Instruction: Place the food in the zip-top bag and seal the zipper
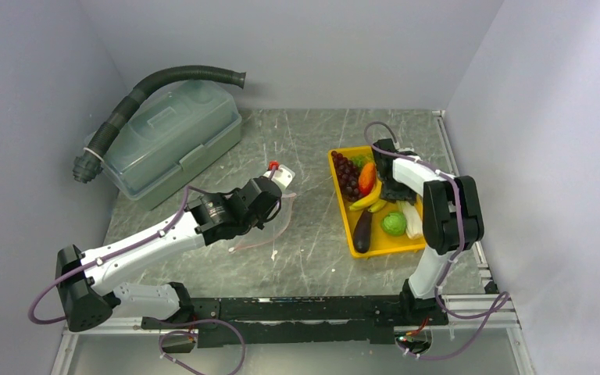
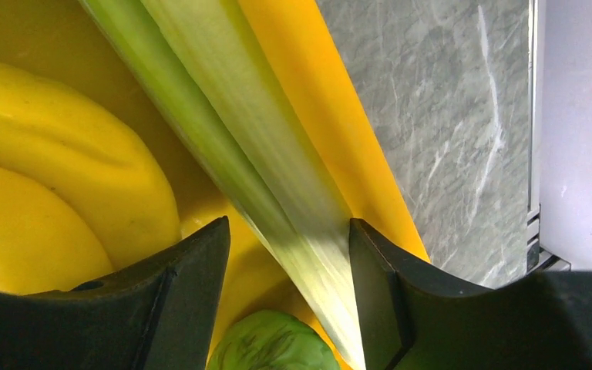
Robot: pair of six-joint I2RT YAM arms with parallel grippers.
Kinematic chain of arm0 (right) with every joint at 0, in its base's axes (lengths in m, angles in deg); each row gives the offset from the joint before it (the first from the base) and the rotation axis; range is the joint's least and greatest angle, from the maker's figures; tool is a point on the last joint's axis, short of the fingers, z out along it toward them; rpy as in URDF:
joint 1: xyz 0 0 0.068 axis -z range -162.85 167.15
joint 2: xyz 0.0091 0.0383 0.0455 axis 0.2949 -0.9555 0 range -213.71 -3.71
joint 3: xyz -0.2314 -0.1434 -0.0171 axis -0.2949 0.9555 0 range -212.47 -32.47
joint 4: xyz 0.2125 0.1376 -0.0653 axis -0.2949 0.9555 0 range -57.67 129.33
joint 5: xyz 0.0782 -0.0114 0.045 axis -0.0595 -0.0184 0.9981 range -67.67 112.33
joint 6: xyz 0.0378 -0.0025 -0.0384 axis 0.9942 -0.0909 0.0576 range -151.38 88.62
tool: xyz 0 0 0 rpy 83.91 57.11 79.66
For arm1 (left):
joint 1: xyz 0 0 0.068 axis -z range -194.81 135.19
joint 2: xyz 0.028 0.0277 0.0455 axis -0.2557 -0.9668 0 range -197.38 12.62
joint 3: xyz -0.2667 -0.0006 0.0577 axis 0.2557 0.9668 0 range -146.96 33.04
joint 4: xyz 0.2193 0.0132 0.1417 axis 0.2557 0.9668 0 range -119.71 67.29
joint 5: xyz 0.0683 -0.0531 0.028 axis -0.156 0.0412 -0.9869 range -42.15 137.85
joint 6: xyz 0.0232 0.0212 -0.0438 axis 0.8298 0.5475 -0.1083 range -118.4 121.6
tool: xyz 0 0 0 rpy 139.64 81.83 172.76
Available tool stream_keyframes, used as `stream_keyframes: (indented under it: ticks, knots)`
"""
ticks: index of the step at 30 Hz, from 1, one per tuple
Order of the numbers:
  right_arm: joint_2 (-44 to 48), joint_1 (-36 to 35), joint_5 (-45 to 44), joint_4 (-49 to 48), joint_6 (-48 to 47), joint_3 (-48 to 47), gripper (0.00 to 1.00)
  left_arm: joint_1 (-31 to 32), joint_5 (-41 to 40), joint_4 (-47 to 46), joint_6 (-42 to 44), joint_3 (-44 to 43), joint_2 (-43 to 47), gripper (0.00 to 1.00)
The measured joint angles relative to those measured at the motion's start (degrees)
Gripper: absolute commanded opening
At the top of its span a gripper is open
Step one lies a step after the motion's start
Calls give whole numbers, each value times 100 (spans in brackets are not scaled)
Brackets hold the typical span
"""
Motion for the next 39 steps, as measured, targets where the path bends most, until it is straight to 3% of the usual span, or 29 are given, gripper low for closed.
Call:
stream_keyframes:
  ticks: [3,11,26,39]
  knots:
    - [-98,0,-9,-17,-42,0,50,0,-2,2,0,2,-11,0]
    - [-251,-26,-236,-52,-144,-2,0,0,-4,2,0,2,-31,0]
    - [-79,-179,-328,59,-118,-2,0,0,-52,9,0,4,-31,0]
    - [741,-529,-570,710,17,-546,0,0,-68,13,0,4,-31,0]
